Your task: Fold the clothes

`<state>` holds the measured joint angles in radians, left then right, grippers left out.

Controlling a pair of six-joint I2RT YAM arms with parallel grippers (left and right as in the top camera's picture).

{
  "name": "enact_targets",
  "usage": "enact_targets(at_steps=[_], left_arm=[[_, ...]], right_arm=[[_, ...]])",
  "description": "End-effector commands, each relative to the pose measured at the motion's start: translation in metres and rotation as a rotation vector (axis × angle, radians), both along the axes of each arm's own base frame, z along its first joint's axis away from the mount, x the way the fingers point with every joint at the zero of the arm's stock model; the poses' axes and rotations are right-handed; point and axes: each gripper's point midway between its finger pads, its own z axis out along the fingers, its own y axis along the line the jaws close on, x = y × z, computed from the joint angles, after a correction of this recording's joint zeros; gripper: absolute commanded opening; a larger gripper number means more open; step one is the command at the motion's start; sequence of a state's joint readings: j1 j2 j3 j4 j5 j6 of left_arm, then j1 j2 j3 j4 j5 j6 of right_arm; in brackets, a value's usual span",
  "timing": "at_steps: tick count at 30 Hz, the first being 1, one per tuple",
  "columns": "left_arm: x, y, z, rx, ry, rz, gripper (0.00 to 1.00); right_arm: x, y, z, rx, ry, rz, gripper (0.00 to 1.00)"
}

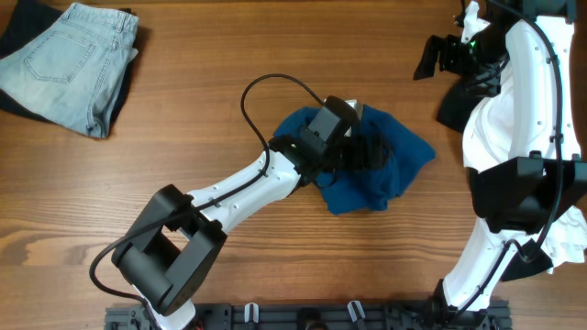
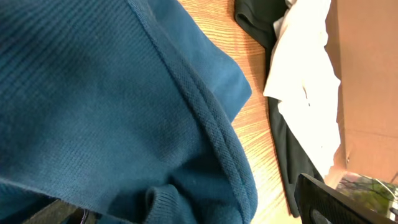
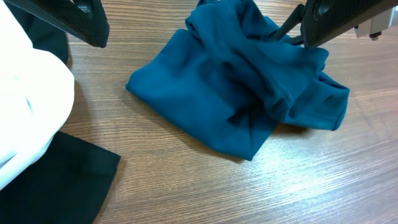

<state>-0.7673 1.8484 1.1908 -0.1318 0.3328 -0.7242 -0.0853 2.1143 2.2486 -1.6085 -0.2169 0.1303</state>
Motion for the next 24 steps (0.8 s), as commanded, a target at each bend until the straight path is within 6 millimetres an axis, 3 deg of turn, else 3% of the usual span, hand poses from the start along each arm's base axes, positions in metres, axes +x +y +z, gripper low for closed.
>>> enact_targets(at_steps=[1, 7, 11, 18, 24], left_arm=[[-0.002, -0.009, 0.005, -0.038, 0.0, -0.014, 1.0], [0.01, -0.041, 0.048, -0.174, -0.231, -0.096, 1.0], [0.007, -0.059, 0.073, -0.242, -0.352, -0.14, 1.0], [0.0, -0.047, 0.045, -0.151, -0.258, -0.139, 1.0], [0.003, -0.051, 0.043, -0.158, -0.288, -0.154, 1.0]], right_arm=[[0.0, 0.003, 0.019, 0.016, -0.053, -0.002, 1.0], [0.0, 0.003, 0.019, 0.016, -0.053, -0.002, 0.99], [0.0, 0.003, 0.019, 0.015, -0.054, -0.001, 1.0], [0.0, 0.0, 0.018, 0.015, -0.054, -0.006, 1.0], [0.0, 0.0, 0.019, 0.015, -0.053, -0.008, 1.0]])
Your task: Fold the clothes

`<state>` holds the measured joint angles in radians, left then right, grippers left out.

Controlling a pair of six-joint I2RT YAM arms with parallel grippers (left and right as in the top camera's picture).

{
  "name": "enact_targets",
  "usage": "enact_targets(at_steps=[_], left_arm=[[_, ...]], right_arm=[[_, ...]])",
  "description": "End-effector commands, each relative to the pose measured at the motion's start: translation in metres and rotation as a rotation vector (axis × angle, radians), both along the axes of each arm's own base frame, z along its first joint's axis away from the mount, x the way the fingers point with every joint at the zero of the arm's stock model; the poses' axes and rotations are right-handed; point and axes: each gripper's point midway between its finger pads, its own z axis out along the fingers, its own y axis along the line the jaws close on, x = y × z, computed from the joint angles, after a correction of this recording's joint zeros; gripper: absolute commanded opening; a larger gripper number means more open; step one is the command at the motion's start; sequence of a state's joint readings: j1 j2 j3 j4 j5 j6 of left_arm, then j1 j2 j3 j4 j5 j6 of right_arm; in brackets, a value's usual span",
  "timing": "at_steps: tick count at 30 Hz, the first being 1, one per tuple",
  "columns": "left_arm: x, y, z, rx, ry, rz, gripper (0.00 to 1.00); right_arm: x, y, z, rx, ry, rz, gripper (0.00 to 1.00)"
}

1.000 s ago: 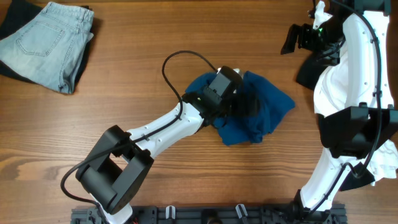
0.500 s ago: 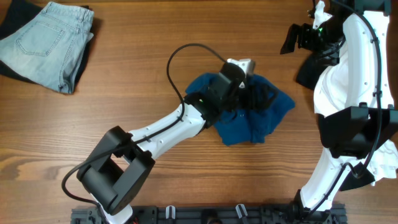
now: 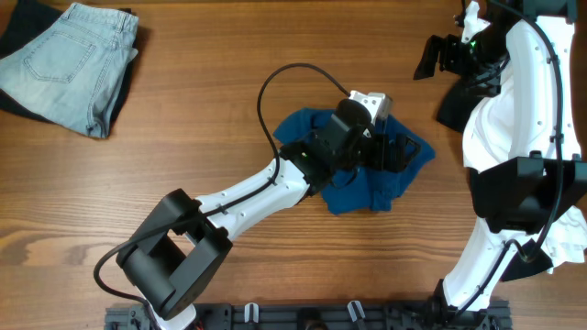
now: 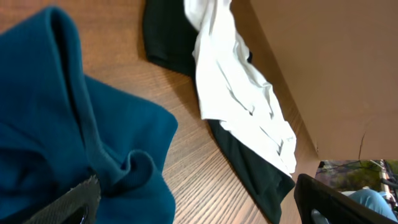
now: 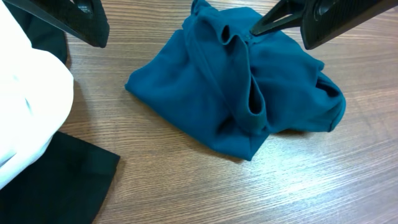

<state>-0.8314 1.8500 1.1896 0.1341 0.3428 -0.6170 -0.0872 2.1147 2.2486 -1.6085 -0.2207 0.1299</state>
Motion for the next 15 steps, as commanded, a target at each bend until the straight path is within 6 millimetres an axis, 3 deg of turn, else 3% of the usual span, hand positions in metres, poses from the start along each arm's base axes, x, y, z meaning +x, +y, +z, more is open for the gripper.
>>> enact_targets(at_steps=[1, 8, 15], left_arm=[[0.003, -0.005, -0.009, 0.005, -0.027, -0.021, 1.0], [-0.001, -0.016, -0.03, -0.025, 0.068, 0.003, 1.0], [-0.008, -0.052, -0.021, -0.196, -0.023, -0.122, 1.0]], right_arm=[[0.0, 0.0, 0.019, 0.012, -0.053, -0.007, 1.0], [0.0, 0.0, 0.019, 0.012, -0.053, -0.007, 1.0], [0.0, 0.0, 0.019, 0.012, -0.053, -0.007, 1.0]])
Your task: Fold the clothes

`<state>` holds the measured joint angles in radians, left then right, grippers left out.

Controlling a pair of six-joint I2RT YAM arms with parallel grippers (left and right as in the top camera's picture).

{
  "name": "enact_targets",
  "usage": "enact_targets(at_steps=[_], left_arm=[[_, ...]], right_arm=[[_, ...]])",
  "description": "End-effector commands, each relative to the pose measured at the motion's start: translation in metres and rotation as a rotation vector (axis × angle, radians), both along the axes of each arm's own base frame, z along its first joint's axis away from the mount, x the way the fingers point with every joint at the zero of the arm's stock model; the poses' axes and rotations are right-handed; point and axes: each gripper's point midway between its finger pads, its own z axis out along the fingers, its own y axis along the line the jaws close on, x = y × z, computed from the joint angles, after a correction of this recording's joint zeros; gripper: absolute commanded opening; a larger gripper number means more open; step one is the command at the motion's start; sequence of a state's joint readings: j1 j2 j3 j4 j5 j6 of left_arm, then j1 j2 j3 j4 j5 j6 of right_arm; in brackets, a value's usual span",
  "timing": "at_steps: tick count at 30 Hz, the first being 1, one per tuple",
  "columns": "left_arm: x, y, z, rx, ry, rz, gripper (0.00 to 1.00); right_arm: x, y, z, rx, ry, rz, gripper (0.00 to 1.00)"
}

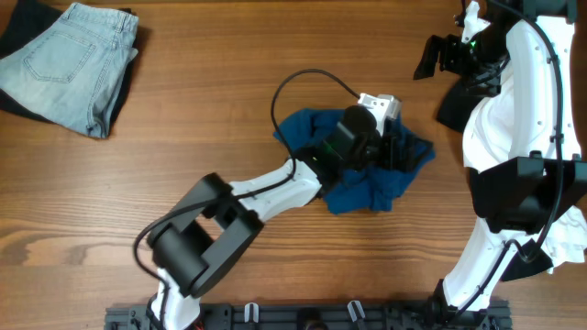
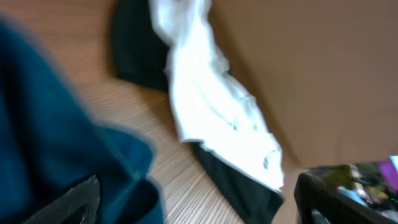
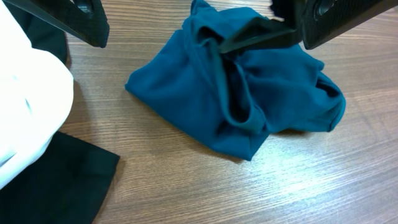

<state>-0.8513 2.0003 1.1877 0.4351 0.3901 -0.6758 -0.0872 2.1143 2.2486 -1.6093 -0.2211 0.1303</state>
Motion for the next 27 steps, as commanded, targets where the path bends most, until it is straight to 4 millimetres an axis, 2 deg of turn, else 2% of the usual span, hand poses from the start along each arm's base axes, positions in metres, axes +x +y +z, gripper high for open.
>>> enact_targets(at_steps=[1, 6, 9, 15, 20, 24, 27], left_arm=[[-0.016, -0.02, -0.005, -0.065, -0.007, -0.091, 1.0], [-0.026, -0.025, -0.002, -0.081, -0.008, -0.131, 1.0], [-0.025, -0.021, 0.004, -0.1, 0.002, -0.168, 1.0], [0.01, 0.007, 0.037, -0.127, -0.107, -0.119, 1.0], [0.02, 0.014, 0.055, -0.157, -0.186, -0.115, 1.0], [0.008, 0.007, 0.045, -0.131, -0.153, -0.137, 1.0], [-0.003, 0.008, 0.019, -0.046, -0.06, -0.143, 1.0]], right_arm=[[0.001, 0.0, 0.018, 0.011, -0.054, -0.007, 0.99], [0.001, 0.0, 0.018, 0.011, -0.053, -0.007, 1.0], [0.001, 0.0, 0.018, 0.011, -0.054, -0.006, 1.0], [0.001, 0.0, 0.018, 0.011, -0.054, -0.006, 0.99], [0.001, 0.0, 0.018, 0.011, -0.054, -0.006, 1.0], [0.001, 0.0, 0.018, 0.011, -0.053, -0.007, 1.0], [0.001, 0.0, 0.018, 0.011, -0.053, -0.007, 1.0]])
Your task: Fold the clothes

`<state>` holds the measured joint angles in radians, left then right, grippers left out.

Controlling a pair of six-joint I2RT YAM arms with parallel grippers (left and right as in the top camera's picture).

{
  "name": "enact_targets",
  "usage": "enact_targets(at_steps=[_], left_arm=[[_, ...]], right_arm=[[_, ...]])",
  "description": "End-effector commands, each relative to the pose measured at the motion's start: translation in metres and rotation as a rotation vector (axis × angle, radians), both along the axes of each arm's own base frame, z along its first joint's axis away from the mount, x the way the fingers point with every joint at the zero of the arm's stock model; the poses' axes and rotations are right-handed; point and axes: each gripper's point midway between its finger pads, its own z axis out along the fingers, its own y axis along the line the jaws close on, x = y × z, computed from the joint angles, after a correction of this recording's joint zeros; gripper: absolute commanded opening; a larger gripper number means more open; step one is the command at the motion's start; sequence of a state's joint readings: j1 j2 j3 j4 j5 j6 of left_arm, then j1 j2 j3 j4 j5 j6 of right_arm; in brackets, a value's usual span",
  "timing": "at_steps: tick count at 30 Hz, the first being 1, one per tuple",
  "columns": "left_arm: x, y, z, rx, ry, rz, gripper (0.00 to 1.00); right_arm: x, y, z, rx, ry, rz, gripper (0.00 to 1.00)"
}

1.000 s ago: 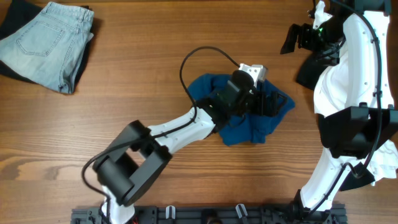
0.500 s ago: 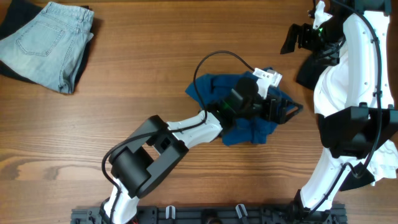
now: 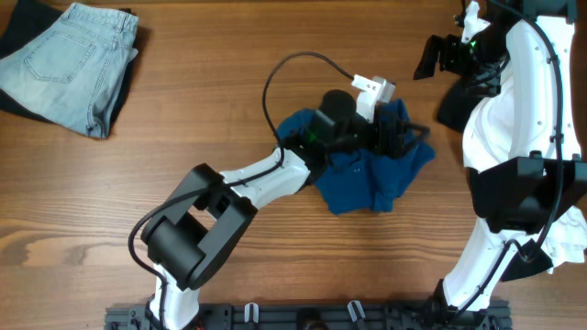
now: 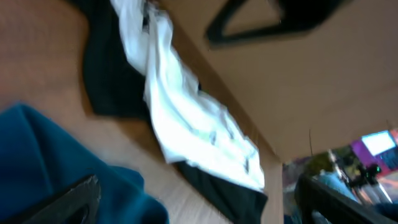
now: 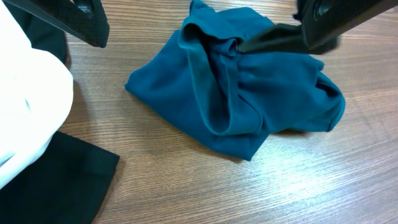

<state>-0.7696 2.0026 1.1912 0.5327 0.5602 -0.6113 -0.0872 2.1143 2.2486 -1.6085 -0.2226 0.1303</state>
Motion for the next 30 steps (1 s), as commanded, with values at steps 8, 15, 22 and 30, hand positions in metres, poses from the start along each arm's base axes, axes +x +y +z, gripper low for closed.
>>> enact_targets(at_steps=[8, 15, 22, 30], left_arm=[[0.0, 0.038, -0.071, 0.309, 0.182, 0.137, 1.0], [0.005, 0.044, -0.071, 0.307, 0.194, 0.144, 1.0], [-0.017, 0.018, -0.058, 0.255, 0.152, 0.063, 1.0], [-0.065, -0.032, -0.019, 0.105, 0.035, -0.107, 1.0]], right_arm=[[0.0, 0.0, 0.018, 0.009, -0.053, -0.005, 1.0], [0.0, 0.0, 0.018, 0.009, -0.053, -0.005, 1.0], [0.0, 0.0, 0.018, 0.009, -0.053, -0.005, 1.0], [0.0, 0.0, 0.018, 0.01, -0.052, -0.007, 1.0]])
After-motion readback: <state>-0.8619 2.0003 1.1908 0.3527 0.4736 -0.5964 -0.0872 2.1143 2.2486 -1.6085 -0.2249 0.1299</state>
